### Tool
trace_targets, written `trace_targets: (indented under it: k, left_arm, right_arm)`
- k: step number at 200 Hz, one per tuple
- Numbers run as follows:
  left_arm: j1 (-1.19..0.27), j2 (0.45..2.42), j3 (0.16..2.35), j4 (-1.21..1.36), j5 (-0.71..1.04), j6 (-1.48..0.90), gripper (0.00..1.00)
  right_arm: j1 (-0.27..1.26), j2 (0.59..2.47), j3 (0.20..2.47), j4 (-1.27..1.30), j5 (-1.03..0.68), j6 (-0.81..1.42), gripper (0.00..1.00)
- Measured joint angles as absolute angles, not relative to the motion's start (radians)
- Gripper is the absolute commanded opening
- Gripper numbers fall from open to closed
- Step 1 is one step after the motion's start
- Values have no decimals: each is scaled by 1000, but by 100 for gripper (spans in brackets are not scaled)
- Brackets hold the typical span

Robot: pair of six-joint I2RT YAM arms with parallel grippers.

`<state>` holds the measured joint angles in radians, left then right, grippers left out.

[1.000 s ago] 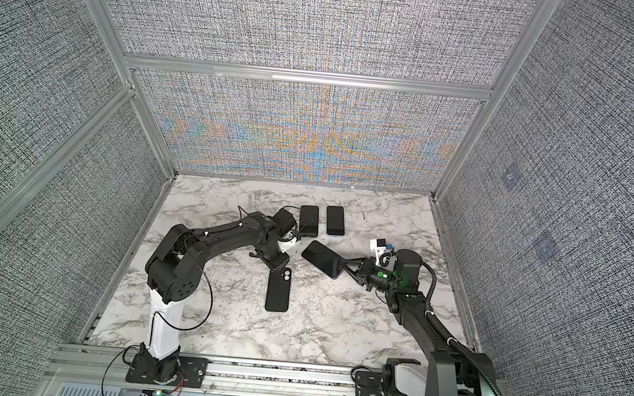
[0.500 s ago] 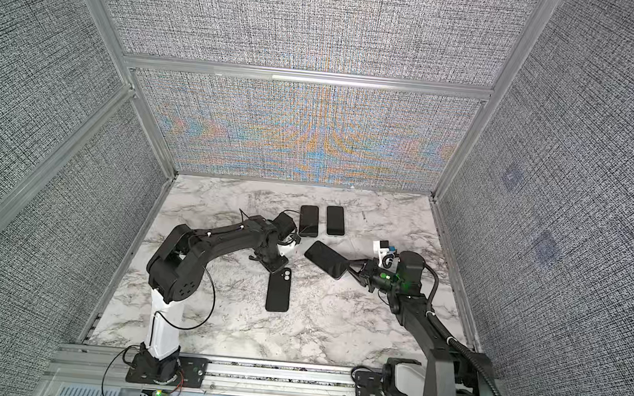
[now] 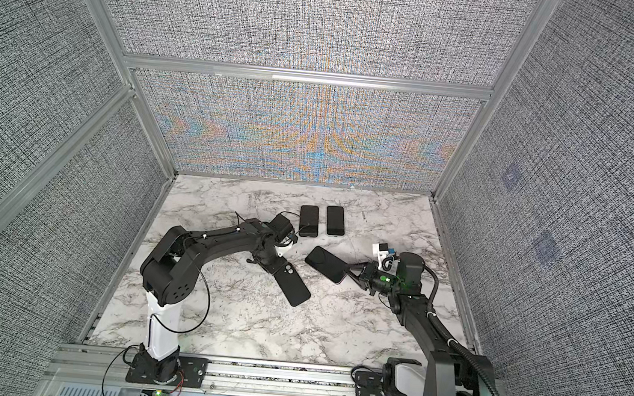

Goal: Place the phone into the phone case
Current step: 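Grasp the black phone case by its lens end with the left gripper, tilt up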

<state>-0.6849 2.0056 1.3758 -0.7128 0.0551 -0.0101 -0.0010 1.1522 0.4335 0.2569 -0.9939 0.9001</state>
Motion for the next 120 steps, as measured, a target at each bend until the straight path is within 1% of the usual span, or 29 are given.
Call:
trace_targets:
  k: [33,63,120]
  left_arm:
    - [-686,1967,1337,-738,39,-135,0]
    - [-685,1903,1269,-758,25,-283,0]
    - [-685,1774,1108,-738,28,-561,1]
  right_arm:
    - [3,1134,455,186,-995,846,4]
    - [41,1142,484,115,-995,793,4]
    - [168,1224,543,54,-994,738,3]
